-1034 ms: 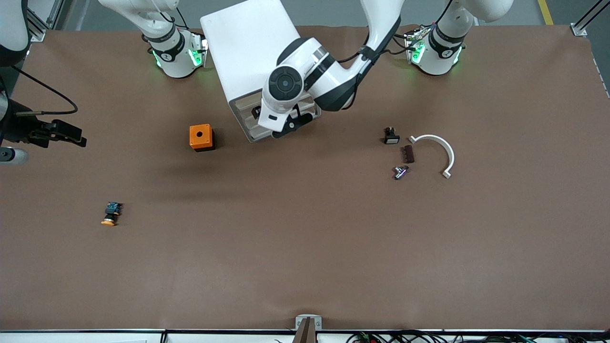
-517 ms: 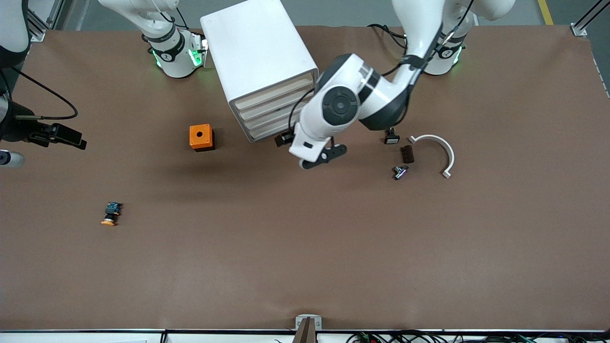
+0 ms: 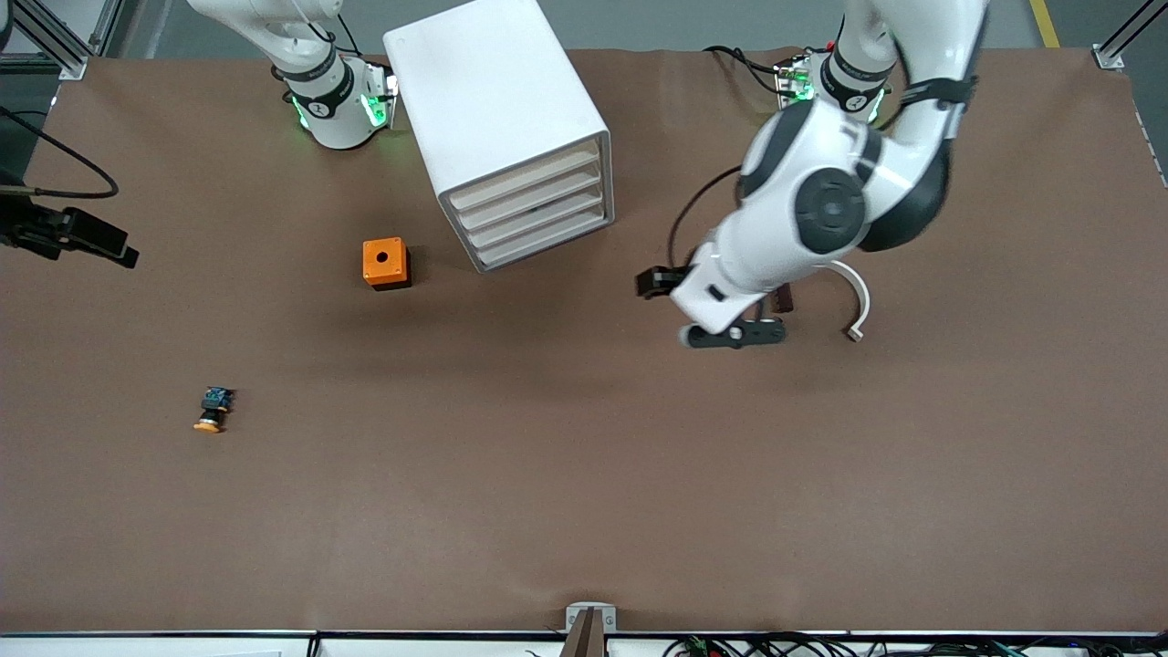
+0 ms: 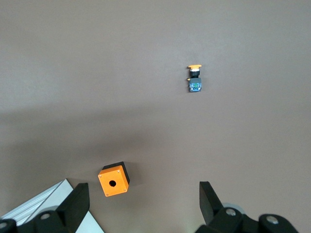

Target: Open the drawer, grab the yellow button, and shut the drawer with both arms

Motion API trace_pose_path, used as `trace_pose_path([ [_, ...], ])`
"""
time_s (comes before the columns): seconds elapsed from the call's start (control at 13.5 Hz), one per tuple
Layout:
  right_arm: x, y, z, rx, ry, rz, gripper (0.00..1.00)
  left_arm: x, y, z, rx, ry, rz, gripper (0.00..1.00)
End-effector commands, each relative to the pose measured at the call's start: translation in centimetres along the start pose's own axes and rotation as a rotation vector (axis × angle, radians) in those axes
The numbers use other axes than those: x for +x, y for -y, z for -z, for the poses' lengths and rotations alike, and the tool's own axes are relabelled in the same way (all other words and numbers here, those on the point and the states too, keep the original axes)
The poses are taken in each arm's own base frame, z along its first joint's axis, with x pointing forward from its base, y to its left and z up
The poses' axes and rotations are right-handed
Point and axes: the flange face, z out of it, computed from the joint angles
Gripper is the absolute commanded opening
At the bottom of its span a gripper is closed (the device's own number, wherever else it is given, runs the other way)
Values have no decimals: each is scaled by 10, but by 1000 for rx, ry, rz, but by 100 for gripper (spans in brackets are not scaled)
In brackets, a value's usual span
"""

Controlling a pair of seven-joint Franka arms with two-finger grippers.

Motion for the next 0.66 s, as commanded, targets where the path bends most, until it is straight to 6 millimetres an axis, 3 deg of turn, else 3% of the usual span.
trace_pose_path([
  [0.0,1,2,9,-2,2,-18,100,-19,65,28,-11,-6,-77,100],
  [0.37,-10,-3,16,-4,31,2,100,-40,161,76,2,-41,-218,100],
  [0.59,-22,-24,27,0,41,148,100,-57,200,96,75,-74,-209,100],
])
